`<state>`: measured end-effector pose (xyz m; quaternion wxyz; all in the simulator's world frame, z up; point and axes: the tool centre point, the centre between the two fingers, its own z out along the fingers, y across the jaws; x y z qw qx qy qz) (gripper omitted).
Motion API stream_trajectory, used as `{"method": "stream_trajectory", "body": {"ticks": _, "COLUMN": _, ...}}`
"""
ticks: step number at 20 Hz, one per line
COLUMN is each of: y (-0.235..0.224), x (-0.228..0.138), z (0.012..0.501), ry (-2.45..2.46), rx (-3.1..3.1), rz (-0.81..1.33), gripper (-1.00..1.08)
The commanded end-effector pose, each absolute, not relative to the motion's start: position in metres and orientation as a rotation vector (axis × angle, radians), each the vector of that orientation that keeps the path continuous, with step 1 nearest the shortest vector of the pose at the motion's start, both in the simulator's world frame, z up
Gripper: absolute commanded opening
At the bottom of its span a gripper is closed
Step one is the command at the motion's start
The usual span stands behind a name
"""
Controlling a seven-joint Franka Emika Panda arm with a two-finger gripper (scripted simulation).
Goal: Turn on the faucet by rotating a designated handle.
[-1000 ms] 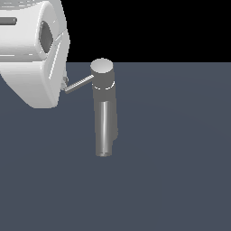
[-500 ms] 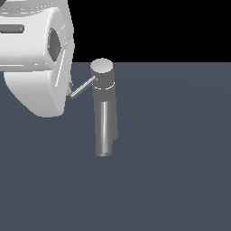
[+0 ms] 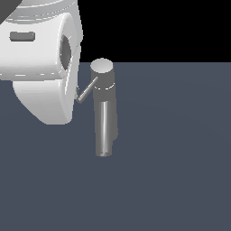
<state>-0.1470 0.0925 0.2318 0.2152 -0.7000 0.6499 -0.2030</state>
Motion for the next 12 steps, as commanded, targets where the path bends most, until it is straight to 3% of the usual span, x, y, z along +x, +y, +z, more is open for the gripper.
{"method": "stream_trajectory", "body": {"ticks": 1, "y": 0.0812, "x": -0.1507, "z": 0.2273, "ry": 1.827, "rx": -1.928, "rz": -0.563, "gripper": -1.0}}
{"method": "stream_trajectory", "body": {"ticks": 12, "y": 0.076, "x": -0.1545, "z": 0.2261, "ry": 1.812, "rx": -1.931, "rz": -0.567, "gripper": -1.0}}
